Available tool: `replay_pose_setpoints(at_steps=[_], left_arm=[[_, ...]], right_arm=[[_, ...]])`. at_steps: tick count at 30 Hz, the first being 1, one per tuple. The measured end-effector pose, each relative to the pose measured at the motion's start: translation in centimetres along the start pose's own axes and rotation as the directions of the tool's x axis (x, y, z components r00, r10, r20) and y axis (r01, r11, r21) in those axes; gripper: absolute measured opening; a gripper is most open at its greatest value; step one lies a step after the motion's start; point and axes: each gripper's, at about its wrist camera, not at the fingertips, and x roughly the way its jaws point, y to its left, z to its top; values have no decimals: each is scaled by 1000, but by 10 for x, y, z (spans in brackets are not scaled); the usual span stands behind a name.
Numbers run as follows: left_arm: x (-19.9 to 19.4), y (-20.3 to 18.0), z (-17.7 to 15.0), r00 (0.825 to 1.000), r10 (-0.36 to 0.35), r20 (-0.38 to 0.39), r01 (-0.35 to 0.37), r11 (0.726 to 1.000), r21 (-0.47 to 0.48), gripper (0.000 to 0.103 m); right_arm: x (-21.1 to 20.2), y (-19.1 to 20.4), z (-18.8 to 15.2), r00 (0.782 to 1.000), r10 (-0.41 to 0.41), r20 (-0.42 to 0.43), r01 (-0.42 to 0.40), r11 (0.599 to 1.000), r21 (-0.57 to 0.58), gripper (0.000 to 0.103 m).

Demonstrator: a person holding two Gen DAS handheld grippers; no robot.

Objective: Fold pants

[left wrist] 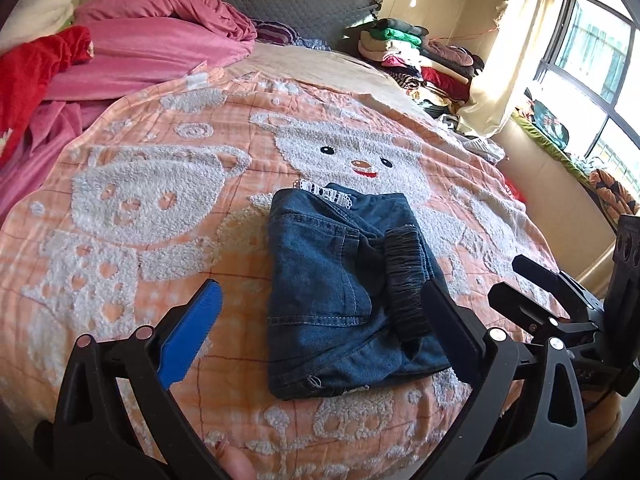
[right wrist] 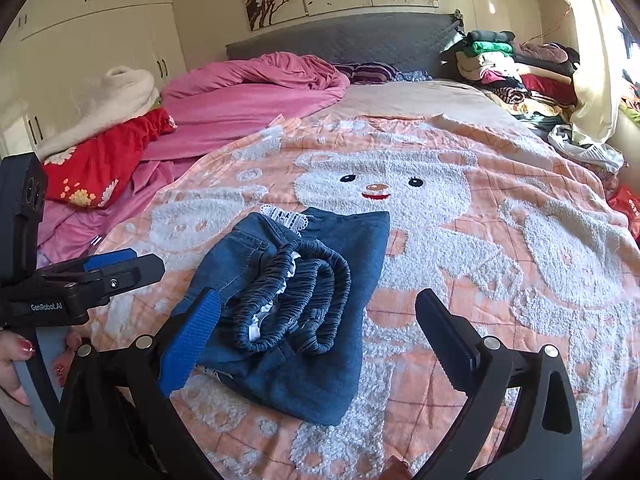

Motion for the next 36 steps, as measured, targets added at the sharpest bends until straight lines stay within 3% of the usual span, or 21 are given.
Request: replay_pose_setpoints(at_steps=[21,36], left_arm=[[-45,-3,-40,1000,-2,10,2,1000,-25,93],[-49,-6,-77,999,28,-19,-28,1000,-9,93]], right_arm=[[-57,20,-17,996,-44,71,46,999,-26,98],[-70,31,-47,997,-66,39,67,998,-19,98]])
